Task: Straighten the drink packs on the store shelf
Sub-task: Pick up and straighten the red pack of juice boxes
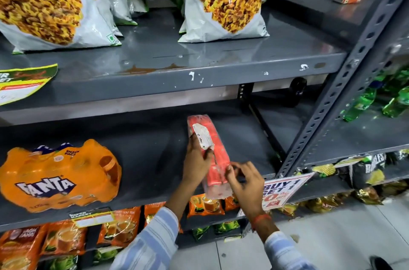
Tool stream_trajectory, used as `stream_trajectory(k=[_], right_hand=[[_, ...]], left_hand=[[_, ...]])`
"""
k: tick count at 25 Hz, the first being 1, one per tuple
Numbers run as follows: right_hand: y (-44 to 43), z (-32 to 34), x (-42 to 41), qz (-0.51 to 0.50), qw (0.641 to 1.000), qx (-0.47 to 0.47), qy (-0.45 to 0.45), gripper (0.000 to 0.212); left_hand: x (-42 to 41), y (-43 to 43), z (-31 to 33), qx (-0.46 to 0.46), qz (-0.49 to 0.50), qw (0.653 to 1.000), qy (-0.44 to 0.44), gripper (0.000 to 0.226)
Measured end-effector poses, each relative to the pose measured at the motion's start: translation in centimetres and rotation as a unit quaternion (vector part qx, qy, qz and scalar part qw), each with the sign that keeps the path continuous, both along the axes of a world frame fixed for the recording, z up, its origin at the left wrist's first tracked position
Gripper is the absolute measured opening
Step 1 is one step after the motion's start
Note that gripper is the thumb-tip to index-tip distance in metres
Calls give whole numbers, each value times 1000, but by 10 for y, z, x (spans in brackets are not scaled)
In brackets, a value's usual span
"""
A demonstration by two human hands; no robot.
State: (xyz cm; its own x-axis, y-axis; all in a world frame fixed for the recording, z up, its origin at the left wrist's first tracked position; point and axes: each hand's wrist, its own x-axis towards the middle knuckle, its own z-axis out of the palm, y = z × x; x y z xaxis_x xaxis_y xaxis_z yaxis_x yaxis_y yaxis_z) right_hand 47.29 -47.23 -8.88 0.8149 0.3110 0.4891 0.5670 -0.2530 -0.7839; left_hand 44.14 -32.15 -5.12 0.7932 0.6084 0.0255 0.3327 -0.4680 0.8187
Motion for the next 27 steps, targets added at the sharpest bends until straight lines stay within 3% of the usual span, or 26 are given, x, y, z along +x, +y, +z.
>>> stream_trajectory(k=[4,6,8,11,13,15,19,22,27], right_hand=[[19,-11,-30,80,997,3,-15,18],[31,-9,-38,106,994,-13,-23,18],[37,2,-34,114,993,-13,-7,21],[37,24,-2,53,998,8,15,25],[42,37,32,0,998,-43,36,31],[52,46,69,9,988,-141,55,44],[63,47,107,91,945,-312,27,53],[51,42,95,56,941,-334,17,52],[29,37,54,-64,944,-323,-9,54]], left_hand=[[13,43,21,-37,-126,991,40,60],[16,46,31,39,-161,985,54,49],[8,38,36,136,-132,980,58,42],[-30,14,23,239,-113,959,104,47],[-52,0,12,301,-100,938,138,56],[-58,-4,9,321,-89,932,143,56],[-55,16,13,270,-146,946,101,50],[-57,42,10,228,-180,954,69,49],[-64,51,3,107,-151,983,-17,44]])
